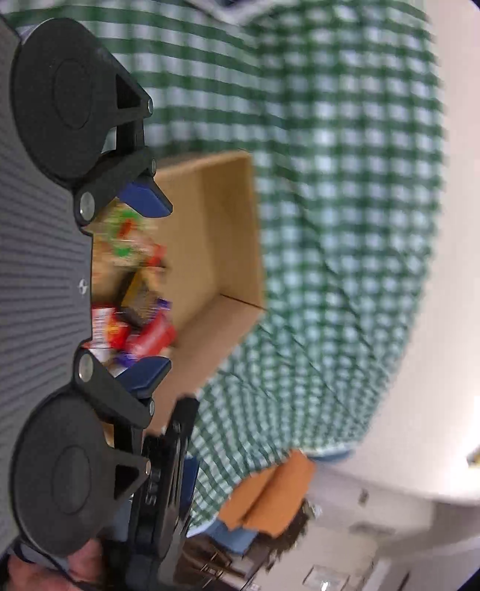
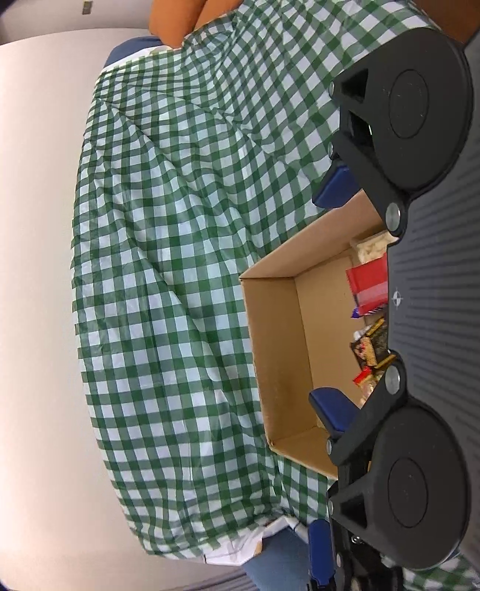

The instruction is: Organize snacks

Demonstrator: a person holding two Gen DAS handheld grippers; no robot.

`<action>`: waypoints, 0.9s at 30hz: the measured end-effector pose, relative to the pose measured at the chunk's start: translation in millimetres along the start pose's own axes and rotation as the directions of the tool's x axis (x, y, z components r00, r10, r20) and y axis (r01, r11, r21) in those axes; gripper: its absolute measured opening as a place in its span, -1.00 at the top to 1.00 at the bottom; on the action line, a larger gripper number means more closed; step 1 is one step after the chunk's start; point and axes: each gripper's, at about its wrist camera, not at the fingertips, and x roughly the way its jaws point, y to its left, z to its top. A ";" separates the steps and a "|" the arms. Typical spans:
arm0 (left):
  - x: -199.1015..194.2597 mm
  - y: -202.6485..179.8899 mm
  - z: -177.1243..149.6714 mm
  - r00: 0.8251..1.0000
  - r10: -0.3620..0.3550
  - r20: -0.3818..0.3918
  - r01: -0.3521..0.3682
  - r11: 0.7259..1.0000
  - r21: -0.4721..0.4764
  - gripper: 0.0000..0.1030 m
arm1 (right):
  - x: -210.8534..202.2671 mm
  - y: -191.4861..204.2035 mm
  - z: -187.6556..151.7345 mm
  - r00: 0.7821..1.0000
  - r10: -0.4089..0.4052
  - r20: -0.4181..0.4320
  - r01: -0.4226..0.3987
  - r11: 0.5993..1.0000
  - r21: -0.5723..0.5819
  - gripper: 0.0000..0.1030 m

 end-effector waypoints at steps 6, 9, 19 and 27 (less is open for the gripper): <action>-5.4 -14.4 -32.1 0.969 0.219 -0.118 -0.232 0.966 -0.111 -0.99 | -25.7 -19.9 -11.9 0.996 -0.028 -0.083 0.031 0.999 0.034 -0.99; -6.7 -26.8 -59.8 0.965 0.249 -0.078 -0.254 0.965 -0.068 -0.99 | -29.6 -22.8 -22.4 0.994 -0.031 -0.108 0.035 0.999 0.039 -0.99; 18.7 -17.5 -66.9 0.956 0.269 -0.115 -0.280 0.954 -0.103 -0.99 | -13.9 -9.8 -35.0 0.987 -0.060 -0.152 0.047 0.995 -0.089 -0.99; 19.0 -11.6 -65.0 0.959 0.244 -0.145 -0.264 0.954 -0.140 -0.99 | -2.4 -1.9 -36.6 0.980 -0.045 -0.194 0.027 0.995 -0.094 -0.99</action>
